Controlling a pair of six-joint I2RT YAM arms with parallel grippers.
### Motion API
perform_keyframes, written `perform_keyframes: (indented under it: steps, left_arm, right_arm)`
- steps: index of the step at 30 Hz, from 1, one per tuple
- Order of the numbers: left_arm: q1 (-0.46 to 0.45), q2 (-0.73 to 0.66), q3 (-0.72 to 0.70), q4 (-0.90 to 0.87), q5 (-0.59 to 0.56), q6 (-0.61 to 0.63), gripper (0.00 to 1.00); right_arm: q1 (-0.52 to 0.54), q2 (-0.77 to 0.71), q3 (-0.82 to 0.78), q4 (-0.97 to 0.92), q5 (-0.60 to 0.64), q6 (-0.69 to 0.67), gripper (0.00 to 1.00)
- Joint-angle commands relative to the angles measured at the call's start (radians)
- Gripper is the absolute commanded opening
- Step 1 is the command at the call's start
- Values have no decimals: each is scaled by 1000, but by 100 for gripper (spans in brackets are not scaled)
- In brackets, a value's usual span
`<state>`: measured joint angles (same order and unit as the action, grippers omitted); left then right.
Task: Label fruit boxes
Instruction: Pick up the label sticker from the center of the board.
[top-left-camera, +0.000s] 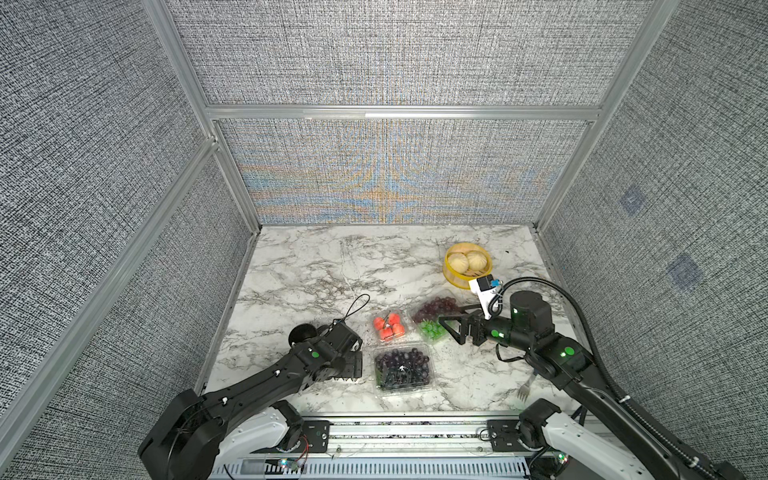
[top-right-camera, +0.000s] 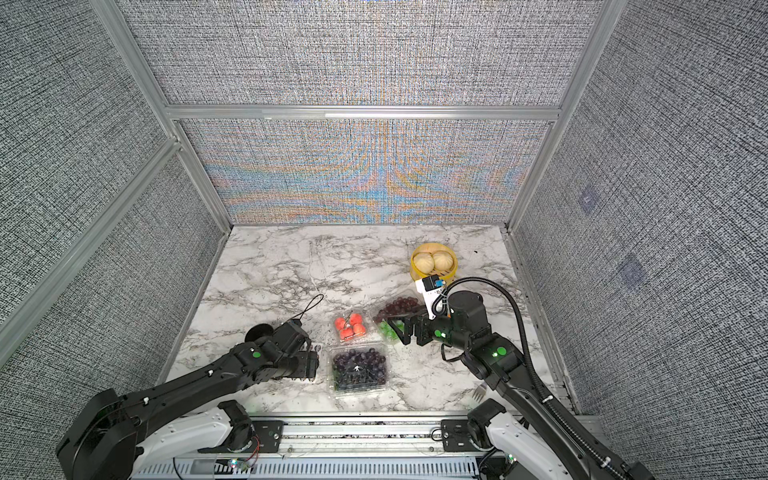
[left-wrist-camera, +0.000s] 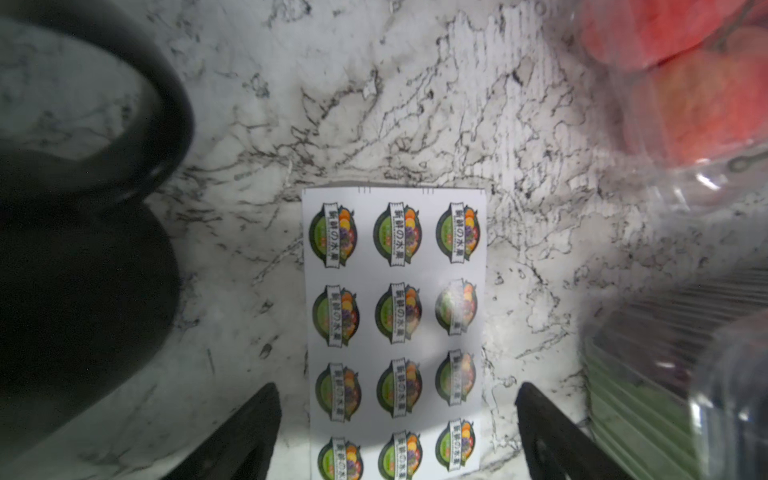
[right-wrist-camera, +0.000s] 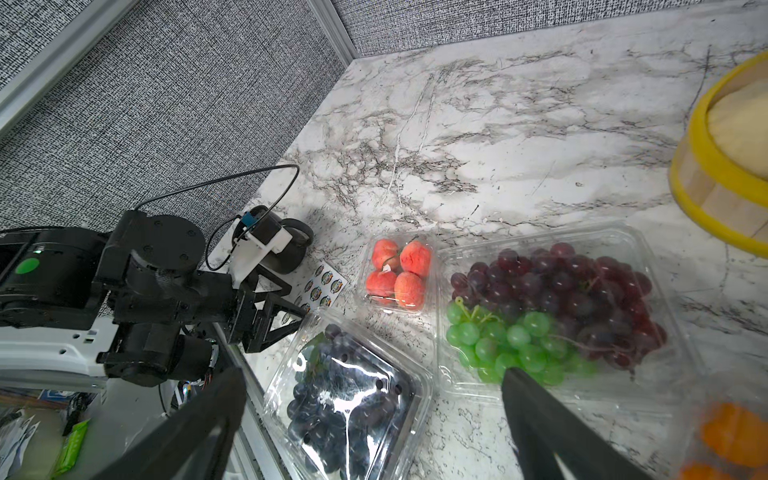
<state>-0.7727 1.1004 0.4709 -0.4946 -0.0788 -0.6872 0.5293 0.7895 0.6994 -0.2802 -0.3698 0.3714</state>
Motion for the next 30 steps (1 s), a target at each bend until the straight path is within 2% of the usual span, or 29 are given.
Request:
perform_keyframes:
  steps: [1, 6, 13, 23, 30]
  left_arm:
    - [0, 35, 2, 11, -11, 12, 89]
    - [-2, 49, -2, -12, -55, 5, 89]
    - [-5, 89, 11, -4, -39, 12, 89]
    - [-89, 130, 32, -55, -97, -26, 89]
    - [-100, 189, 48, -49, -94, -25, 89]
  right_arm:
    - [1, 11, 2, 17, 15, -6, 99]
    - [1, 24, -8, 29, 19, -14, 99]
    - [0, 27, -5, 22, 22, -17, 99]
    - [1, 6, -11, 18, 33, -20, 99]
    - [1, -1, -14, 16, 32, -21, 99]
